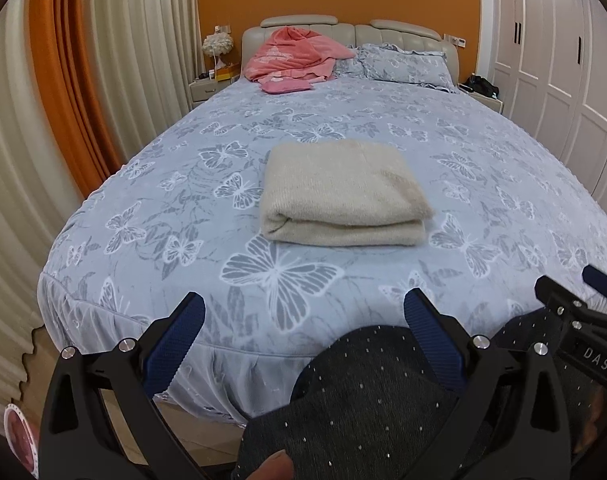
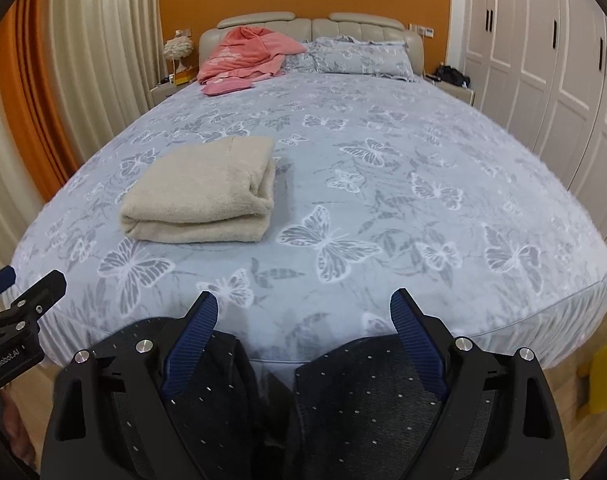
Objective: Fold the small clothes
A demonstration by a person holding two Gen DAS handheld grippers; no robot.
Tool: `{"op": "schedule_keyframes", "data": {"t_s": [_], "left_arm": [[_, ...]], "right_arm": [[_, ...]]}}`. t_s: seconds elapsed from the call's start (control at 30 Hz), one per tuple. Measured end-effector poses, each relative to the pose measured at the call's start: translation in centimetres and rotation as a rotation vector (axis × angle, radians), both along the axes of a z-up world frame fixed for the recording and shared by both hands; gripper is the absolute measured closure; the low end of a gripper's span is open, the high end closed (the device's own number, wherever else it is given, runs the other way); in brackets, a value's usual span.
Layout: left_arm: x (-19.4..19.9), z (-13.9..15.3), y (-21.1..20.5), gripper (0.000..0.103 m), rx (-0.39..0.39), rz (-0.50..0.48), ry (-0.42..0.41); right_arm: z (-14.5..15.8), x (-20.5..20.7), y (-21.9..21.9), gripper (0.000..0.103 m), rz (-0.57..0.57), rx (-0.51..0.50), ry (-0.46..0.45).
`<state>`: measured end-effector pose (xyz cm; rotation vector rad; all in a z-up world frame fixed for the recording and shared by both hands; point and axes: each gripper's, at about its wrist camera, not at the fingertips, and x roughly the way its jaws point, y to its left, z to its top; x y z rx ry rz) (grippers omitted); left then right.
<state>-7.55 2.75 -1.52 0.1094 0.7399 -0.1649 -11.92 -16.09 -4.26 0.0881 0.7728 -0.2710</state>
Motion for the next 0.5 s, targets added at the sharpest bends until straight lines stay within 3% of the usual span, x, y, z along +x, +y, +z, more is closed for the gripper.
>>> {"op": "schedule_keyframes", "data": {"t_s": [0.5], "left_arm": [[-0.5, -1.0, 0.8, 0.005, -0.023, 0.049, 0.022]], "right_arm": [[-0.9, -0.3, -0.1, 0.017, 0.007, -0.022, 0.015]]}}
